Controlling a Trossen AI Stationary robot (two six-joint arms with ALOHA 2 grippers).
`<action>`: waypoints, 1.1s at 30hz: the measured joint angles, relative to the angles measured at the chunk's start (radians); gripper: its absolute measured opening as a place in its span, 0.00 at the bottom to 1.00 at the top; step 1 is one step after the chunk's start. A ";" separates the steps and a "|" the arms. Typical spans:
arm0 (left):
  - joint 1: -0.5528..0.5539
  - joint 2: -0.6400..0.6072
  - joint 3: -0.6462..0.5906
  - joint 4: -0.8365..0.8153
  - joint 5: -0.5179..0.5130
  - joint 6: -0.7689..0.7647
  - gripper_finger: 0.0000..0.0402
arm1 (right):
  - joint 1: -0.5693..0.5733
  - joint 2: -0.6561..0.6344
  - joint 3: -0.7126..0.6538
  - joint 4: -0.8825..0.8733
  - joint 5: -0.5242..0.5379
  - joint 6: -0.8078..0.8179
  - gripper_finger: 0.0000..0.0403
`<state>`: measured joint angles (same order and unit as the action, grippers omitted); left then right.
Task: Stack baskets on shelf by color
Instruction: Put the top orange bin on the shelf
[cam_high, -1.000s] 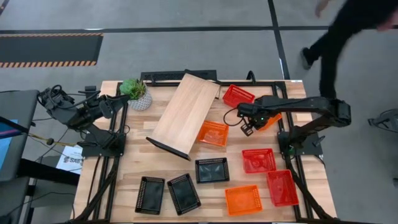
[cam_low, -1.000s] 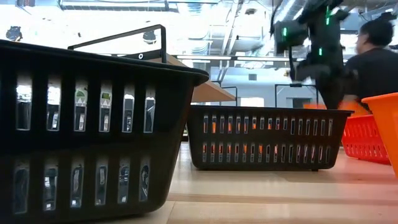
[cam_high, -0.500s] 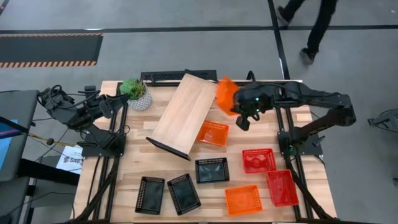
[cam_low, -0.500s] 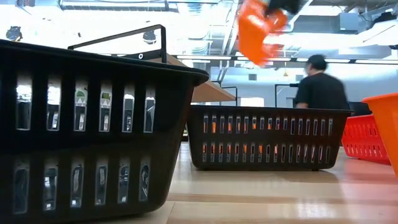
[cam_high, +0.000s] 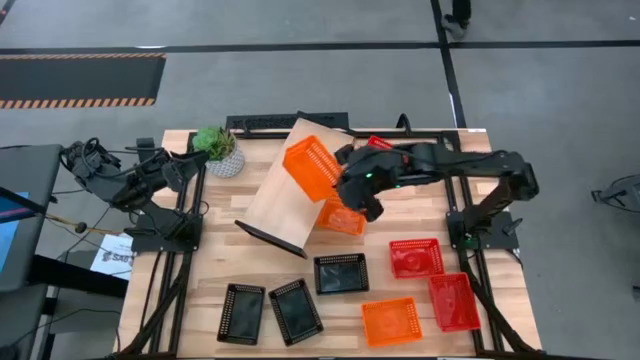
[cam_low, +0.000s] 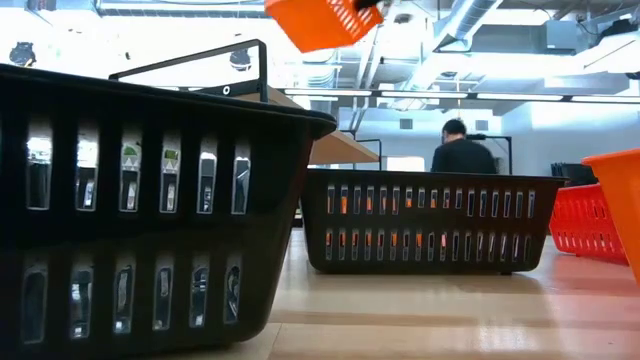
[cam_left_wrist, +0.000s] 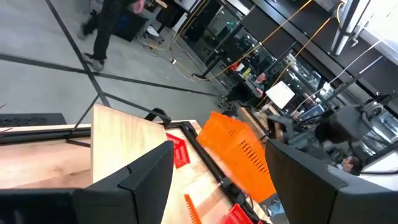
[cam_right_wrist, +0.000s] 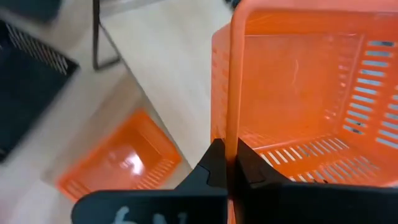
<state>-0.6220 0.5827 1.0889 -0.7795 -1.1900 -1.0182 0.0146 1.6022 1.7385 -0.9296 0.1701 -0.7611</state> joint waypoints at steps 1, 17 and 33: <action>0.000 0.000 0.000 0.000 0.000 -0.004 0.60 | -0.006 0.011 0.001 -0.005 0.021 -0.043 0.02; 0.000 0.000 0.000 -0.051 0.001 -0.011 0.60 | -0.310 0.140 0.002 -0.079 0.119 -0.724 0.01; 0.000 0.000 0.000 -0.078 -0.004 -0.017 0.60 | -0.439 0.220 0.002 -0.004 0.033 -0.898 0.03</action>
<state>-0.6220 0.5827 1.0889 -0.8576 -1.1942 -1.0348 -0.4242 1.8221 1.7401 -0.9331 0.2035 -1.6588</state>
